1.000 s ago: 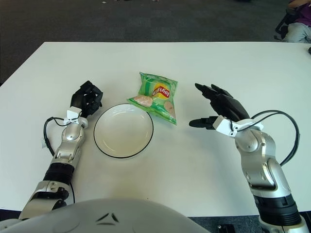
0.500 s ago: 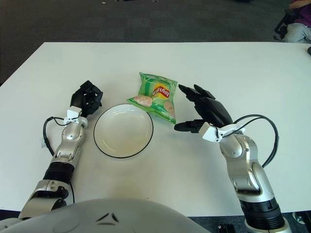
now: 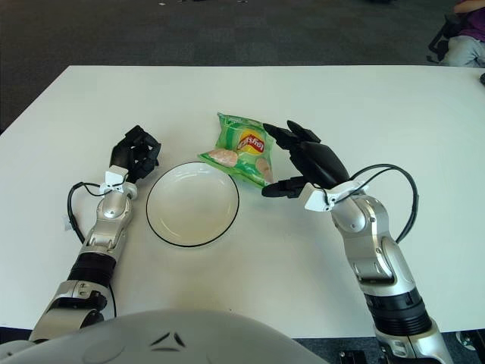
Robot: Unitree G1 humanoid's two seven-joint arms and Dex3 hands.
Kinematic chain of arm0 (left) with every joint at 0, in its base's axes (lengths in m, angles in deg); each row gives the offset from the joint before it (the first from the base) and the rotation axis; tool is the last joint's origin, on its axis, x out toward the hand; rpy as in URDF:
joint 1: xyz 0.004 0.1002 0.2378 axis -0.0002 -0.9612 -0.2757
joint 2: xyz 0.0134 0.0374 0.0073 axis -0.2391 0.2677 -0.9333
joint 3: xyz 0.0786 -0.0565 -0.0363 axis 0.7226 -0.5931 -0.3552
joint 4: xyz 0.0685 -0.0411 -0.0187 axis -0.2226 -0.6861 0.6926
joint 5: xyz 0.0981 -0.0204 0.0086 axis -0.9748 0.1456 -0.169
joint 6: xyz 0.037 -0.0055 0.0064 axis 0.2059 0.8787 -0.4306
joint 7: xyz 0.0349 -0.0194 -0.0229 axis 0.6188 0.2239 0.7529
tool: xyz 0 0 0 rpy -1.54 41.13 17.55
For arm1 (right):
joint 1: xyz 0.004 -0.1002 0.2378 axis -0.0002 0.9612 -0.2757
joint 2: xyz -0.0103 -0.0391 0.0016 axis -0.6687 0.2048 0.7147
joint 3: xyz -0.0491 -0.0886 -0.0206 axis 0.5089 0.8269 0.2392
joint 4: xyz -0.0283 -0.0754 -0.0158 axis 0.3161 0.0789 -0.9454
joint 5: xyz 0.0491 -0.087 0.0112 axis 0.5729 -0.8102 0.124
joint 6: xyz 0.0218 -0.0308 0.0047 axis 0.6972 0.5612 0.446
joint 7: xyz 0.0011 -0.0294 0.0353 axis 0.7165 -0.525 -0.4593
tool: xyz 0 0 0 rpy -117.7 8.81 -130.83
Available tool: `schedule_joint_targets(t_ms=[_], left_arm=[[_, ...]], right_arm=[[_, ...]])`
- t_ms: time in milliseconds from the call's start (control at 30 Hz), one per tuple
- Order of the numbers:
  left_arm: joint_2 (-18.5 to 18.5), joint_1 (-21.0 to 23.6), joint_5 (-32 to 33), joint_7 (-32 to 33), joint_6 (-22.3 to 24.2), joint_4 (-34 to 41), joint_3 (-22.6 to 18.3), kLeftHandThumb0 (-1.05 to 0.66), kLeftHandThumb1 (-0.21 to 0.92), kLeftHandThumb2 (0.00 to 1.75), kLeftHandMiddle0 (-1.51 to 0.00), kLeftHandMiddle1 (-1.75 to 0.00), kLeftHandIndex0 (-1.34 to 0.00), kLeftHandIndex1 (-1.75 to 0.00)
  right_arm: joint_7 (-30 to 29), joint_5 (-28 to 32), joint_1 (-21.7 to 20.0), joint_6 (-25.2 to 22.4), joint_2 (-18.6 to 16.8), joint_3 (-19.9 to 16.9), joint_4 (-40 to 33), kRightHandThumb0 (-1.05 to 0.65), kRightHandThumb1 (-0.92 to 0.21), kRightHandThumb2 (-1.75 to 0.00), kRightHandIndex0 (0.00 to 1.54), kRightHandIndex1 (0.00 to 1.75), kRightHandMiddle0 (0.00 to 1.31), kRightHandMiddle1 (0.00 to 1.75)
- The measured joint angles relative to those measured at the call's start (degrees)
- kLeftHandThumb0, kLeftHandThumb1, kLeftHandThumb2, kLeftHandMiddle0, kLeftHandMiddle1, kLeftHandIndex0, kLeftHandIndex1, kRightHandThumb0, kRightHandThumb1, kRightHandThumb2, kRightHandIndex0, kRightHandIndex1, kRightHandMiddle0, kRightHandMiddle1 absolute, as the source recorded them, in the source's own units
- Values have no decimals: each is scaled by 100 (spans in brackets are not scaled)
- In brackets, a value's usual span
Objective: Put the snack into the plate.
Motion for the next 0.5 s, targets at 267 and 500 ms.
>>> schedule_joint_targets(t_ms=[267,500], left_arm=[[2,-1,-12,10,-24,11,28,-29,92,28,-95,-175,-76,-175],[16,-7,-24,23,-28,44,43,-29,92,28,-95,-175,-76,-175]], right_arm=[[264,-185,-627,-154,-39,342,200,-75,-80,0,0,0,17,1],[700,-497,-1179,-543,-71,709,287,-69,-80,0,0,0,18,1]])
